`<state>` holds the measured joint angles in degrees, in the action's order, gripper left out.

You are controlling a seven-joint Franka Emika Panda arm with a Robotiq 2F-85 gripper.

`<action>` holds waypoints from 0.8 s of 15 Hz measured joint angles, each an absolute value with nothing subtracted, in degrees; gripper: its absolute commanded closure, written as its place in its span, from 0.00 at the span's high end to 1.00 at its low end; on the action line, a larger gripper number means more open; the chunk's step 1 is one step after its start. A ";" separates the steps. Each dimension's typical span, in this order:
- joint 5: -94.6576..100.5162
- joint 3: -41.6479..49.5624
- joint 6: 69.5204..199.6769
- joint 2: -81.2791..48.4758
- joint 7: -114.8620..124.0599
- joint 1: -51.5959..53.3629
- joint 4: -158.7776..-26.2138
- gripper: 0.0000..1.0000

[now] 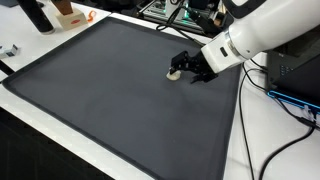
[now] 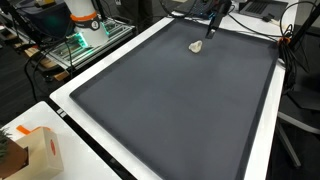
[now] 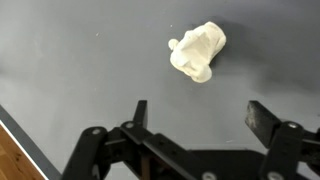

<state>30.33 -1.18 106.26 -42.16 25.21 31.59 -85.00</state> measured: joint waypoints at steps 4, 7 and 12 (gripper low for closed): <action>30.68 -1.70 108.02 -39.64 22.38 31.51 -88.82 1.00; 30.75 -2.16 110.39 -37.88 19.85 31.06 -91.84 1.00; 30.73 -3.69 114.58 -34.78 14.41 28.49 -96.46 1.00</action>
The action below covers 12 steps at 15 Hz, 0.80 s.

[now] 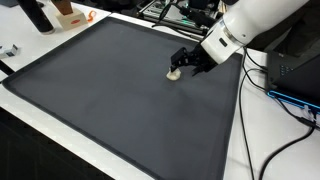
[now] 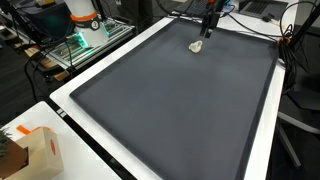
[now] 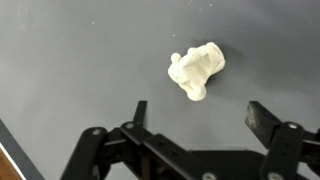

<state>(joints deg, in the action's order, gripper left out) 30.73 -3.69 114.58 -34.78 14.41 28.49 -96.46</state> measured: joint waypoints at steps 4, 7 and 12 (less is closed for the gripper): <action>29.82 -5.55 118.59 -31.87 9.06 25.12 -99.55 1.00; 26.99 -7.29 121.50 -29.14 3.62 22.14 -101.74 1.00; 18.15 -10.43 122.70 -23.98 -8.39 16.89 -104.36 1.00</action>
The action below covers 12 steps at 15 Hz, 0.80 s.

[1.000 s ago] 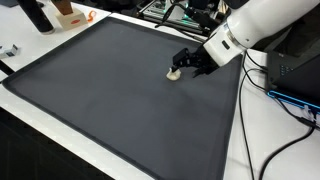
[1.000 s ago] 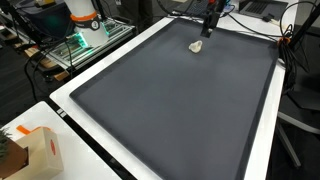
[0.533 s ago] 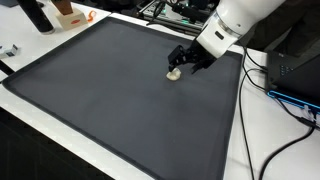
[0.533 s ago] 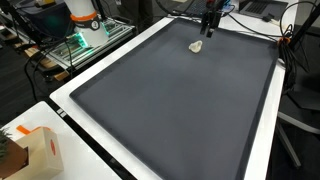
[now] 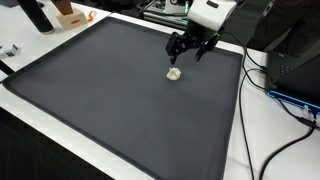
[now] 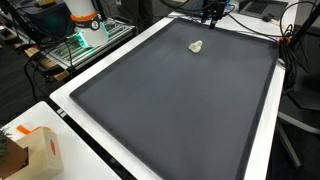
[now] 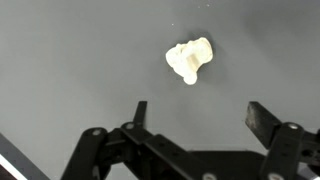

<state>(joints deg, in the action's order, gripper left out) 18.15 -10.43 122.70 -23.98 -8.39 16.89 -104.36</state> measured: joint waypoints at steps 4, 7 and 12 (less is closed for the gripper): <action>11.64 -11.91 122.58 -19.92 -17.05 13.53 -105.81 1.00; 8.39 -12.29 121.88 -17.43 -22.03 11.95 -106.53 1.00; 6.25 -12.35 120.78 -15.65 -25.49 11.03 -106.68 1.00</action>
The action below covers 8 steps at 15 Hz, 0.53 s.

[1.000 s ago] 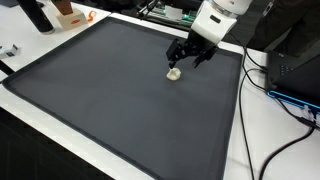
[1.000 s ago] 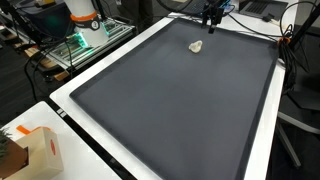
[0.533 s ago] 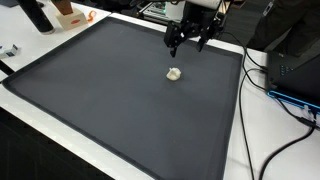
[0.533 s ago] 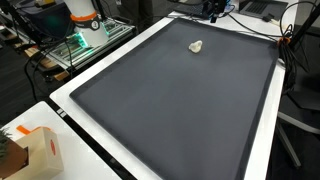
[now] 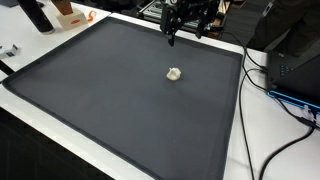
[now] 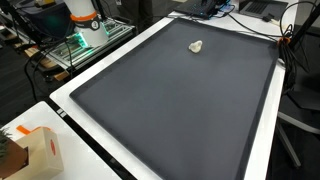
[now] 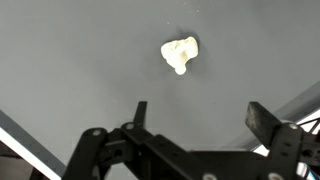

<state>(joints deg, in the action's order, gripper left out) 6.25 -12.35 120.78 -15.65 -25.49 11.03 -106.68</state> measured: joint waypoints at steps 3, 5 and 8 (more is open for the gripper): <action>6.25 -12.36 120.78 -15.83 -25.48 11.06 -106.63 1.00; 6.25 -12.35 120.77 -16.05 -25.48 11.02 -106.55 1.00; 6.02 -12.32 120.80 -18.41 -25.57 10.60 -106.91 1.00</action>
